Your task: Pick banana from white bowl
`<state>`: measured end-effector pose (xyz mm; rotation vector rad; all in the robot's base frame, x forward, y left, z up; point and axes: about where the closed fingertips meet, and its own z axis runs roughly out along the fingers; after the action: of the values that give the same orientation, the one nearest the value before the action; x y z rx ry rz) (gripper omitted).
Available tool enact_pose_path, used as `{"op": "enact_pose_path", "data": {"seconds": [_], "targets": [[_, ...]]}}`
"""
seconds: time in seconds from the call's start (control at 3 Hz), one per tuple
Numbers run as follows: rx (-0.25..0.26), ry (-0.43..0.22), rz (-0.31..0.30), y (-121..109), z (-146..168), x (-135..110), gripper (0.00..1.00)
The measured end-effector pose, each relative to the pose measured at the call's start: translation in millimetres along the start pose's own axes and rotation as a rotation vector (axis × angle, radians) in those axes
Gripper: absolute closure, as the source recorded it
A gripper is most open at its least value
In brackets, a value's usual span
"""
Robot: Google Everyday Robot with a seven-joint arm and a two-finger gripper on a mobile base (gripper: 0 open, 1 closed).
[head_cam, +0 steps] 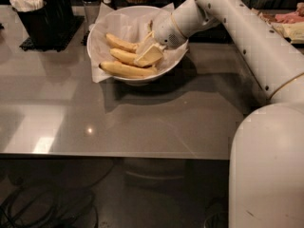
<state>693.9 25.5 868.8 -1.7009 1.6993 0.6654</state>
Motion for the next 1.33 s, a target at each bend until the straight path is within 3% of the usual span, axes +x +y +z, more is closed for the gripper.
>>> {"op": "enact_pose_path", "data": {"seconds": [0.33, 0.67, 1.0, 1.33], "targets": [[0.027, -0.064, -0.015, 2, -19, -11, 0.91], [0.096, -0.169, -0.047, 14, -58, -33, 1.00], [0.153, -0.298, -0.076, 40, -100, -52, 1.00], [0.178, -0.451, -0.084, 81, -127, -63, 1.00]]}}
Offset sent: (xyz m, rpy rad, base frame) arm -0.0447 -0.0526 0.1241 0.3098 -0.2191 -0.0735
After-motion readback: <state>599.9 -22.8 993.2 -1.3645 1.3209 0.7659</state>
